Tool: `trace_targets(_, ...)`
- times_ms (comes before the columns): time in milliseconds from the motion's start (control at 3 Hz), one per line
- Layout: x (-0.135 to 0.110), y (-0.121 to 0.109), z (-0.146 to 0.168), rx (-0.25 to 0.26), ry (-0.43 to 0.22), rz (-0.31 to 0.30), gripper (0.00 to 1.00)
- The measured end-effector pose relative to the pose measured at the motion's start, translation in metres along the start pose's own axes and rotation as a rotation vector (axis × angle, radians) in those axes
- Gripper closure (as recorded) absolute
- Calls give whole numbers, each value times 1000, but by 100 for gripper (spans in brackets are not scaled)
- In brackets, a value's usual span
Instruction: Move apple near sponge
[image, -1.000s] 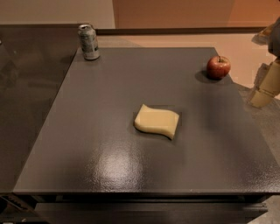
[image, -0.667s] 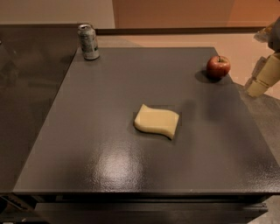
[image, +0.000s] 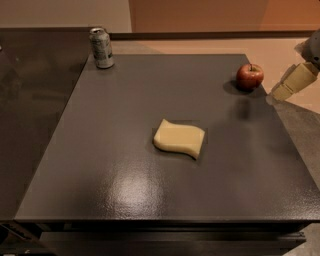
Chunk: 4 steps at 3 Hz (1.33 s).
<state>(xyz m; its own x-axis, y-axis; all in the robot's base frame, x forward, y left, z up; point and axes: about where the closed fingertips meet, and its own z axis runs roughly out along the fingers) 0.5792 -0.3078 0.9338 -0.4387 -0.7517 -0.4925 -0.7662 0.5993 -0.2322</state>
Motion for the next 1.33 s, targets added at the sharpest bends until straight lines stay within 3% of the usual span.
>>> trace_targets(667, 18, -53, 55, 0, -71, 132, 0)
trace_targets(1333, 10, -69, 114, -95, -134, 162, 0)
